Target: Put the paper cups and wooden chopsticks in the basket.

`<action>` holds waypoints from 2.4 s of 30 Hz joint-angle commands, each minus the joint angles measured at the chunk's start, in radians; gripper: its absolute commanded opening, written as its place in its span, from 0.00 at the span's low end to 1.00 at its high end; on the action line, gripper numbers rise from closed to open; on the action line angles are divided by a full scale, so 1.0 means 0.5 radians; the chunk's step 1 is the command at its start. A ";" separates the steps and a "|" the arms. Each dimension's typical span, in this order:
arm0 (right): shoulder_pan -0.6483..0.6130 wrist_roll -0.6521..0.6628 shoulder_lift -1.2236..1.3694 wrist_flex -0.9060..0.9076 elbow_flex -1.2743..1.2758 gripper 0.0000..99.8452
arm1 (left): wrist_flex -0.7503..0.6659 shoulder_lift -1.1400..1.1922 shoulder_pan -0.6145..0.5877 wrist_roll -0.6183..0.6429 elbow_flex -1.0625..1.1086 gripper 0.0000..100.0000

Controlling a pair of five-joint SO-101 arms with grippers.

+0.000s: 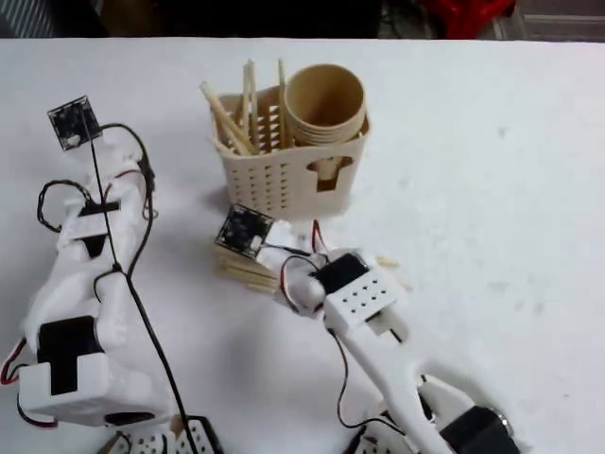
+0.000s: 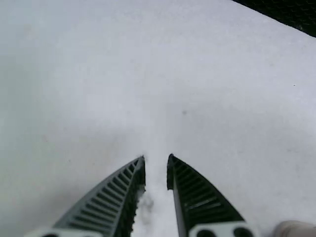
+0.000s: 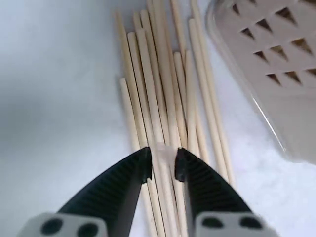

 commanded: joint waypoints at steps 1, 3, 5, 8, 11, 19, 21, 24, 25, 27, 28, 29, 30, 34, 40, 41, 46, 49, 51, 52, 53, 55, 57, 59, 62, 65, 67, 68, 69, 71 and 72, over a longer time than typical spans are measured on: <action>0.017 0.043 0.133 -0.100 -0.015 0.16 | 0.012 -0.011 -0.017 -0.018 -0.089 0.09; 0.017 0.064 0.229 -0.146 -0.031 0.15 | 0.012 -0.011 -0.017 -0.018 -0.089 0.09; 0.023 0.068 0.321 -0.149 -0.089 0.14 | 0.012 -0.011 -0.017 -0.018 -0.089 0.09; 0.023 0.071 0.443 -0.149 -0.150 0.13 | 0.012 -0.011 -0.020 -0.018 -0.089 0.09; 0.023 0.071 0.511 -0.149 -0.178 0.13 | 0.012 -0.014 -0.020 -0.018 -0.089 0.09; 0.023 0.074 0.529 -0.149 -0.187 0.01 | 0.012 -0.014 -0.020 -0.018 -0.089 0.09; 0.023 0.074 0.529 -0.146 -0.184 0.03 | 0.012 -0.014 -0.020 -0.018 -0.089 0.09; 0.023 0.058 0.511 -0.143 -0.178 0.01 | 0.012 -0.014 -0.023 -0.018 -0.089 0.09; 0.023 0.058 0.511 -0.143 -0.181 0.02 | 0.012 -0.014 -0.023 -0.018 -0.089 0.09; 0.041 0.055 0.474 -0.109 -0.184 0.02 | 0.012 -0.014 -0.023 -0.018 -0.089 0.09; 0.057 0.055 0.431 -0.094 -0.187 0.02 | 0.012 -0.014 -0.023 -0.018 -0.089 0.09; 0.075 0.052 0.376 -0.075 -0.184 0.02 | 0.012 -0.014 -0.023 -0.018 -0.092 0.09; 0.100 0.052 0.305 -0.060 -0.175 0.02 | 0.012 -0.014 -0.023 -0.018 -0.092 0.09; 0.158 -0.015 0.038 -0.020 -0.104 0.02 | 0.012 -0.014 -0.023 -0.018 -0.095 0.09; 0.158 -0.028 -0.226 -0.032 0.021 0.02 | 0.012 -0.014 -0.023 -0.018 -0.095 0.09; 0.161 -0.031 -0.247 -0.026 0.021 0.02 | 0.012 -0.014 -0.023 -0.018 -0.095 0.09; 0.103 -0.012 -0.299 -0.035 0.095 0.02 | 0.012 -0.014 -0.023 -0.018 -0.095 0.09; 0.051 -0.009 -0.259 -0.035 0.098 0.02 | 0.012 -0.014 -0.020 -0.018 -0.095 0.09; 0.020 -0.009 -0.170 -0.060 0.101 0.02 | 0.012 -0.014 -0.020 -0.018 -0.095 0.09; -0.008 -0.009 -0.100 -0.094 0.110 0.02 | 0.012 -0.014 -0.020 -0.018 -0.095 0.09; -0.035 -0.003 -0.020 -0.127 0.114 0.02 | 0.012 -0.014 -0.023 -0.018 -0.092 0.09; -0.078 0.046 0.121 -0.161 0.086 0.02 | 0.012 -0.014 -0.023 -0.018 -0.089 0.09; -0.081 0.061 0.235 -0.158 0.034 0.03 | 0.012 -0.014 -0.023 -0.018 -0.089 0.09; -0.078 0.071 0.299 -0.158 0.009 0.07 | 0.012 -0.014 -0.023 -0.018 -0.089 0.09; -0.078 0.074 0.318 -0.158 0.003 0.13 | 0.012 -0.014 -0.023 -0.018 -0.089 0.09; -0.075 0.068 0.318 -0.158 -0.006 0.13 | 0.012 -0.014 -0.023 -0.018 -0.092 0.09; -0.075 0.061 0.318 -0.170 -0.006 0.12 | 0.012 -0.014 -0.023 -0.018 -0.095 0.09; -0.075 0.058 0.318 -0.173 -0.009 0.12 | 0.012 -0.014 -0.023 -0.018 -0.095 0.09; -0.075 0.055 0.318 -0.170 -0.028 0.12 | 0.012 -0.014 -0.023 -0.018 -0.095 0.09; -0.075 0.055 0.318 -0.161 -0.061 0.12 | 0.012 -0.014 -0.023 -0.018 -0.098 0.09; -0.075 0.055 0.318 -0.164 -0.074 0.12 | 0.012 -0.014 -0.023 -0.018 -0.098 0.09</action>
